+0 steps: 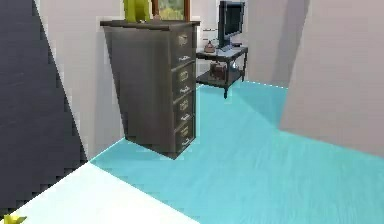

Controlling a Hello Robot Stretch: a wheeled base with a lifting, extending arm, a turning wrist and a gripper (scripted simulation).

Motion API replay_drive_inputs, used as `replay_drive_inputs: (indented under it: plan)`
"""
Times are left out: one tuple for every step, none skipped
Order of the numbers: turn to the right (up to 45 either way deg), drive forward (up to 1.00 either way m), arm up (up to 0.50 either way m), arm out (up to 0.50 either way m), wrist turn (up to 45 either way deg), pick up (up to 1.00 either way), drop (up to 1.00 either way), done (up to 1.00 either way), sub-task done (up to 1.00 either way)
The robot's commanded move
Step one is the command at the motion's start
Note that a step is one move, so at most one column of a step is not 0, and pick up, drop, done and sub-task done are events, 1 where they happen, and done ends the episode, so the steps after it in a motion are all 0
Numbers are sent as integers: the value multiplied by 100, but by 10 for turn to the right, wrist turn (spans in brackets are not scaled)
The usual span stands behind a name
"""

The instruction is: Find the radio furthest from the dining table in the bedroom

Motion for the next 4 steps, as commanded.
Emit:
replay_drive_inputs:
  plan:
    - [450, 0, 0, 0, 0, 0, 0, 0, 0]
    - [450, 0, 0, 0, 0, 0, 0, 0, 0]
    - [450, 0, 0, 0, 0, 0, 0, 0, 0]
    - [120, 0, 0, 0, 0, 0, 0, 0, 0]
